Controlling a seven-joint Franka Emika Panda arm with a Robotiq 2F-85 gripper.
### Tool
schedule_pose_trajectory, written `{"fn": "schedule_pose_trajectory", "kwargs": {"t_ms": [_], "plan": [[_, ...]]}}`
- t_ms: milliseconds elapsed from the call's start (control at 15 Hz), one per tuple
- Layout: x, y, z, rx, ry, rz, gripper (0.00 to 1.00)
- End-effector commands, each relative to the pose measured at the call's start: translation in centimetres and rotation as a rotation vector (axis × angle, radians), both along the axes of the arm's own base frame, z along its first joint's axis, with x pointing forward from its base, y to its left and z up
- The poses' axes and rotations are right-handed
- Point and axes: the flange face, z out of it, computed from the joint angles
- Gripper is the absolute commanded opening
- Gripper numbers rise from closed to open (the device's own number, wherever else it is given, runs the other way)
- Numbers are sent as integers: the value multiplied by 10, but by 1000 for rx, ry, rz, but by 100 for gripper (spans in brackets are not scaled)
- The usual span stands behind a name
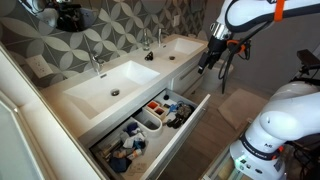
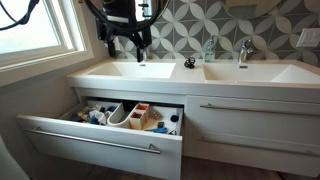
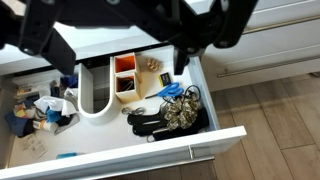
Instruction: Pick up the black object next to the scissors in the drawer and put it on the bathroom counter
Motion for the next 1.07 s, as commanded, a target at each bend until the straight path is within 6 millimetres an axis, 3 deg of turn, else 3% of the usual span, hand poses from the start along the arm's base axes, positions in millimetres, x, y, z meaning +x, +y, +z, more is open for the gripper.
{"fn": "schedule_pose_trajectory", "kwargs": {"t_ms": [0, 1000], "plan": [[1, 6, -23, -14, 36, 19, 100], [52, -1, -72, -65, -30, 51, 100]]}}
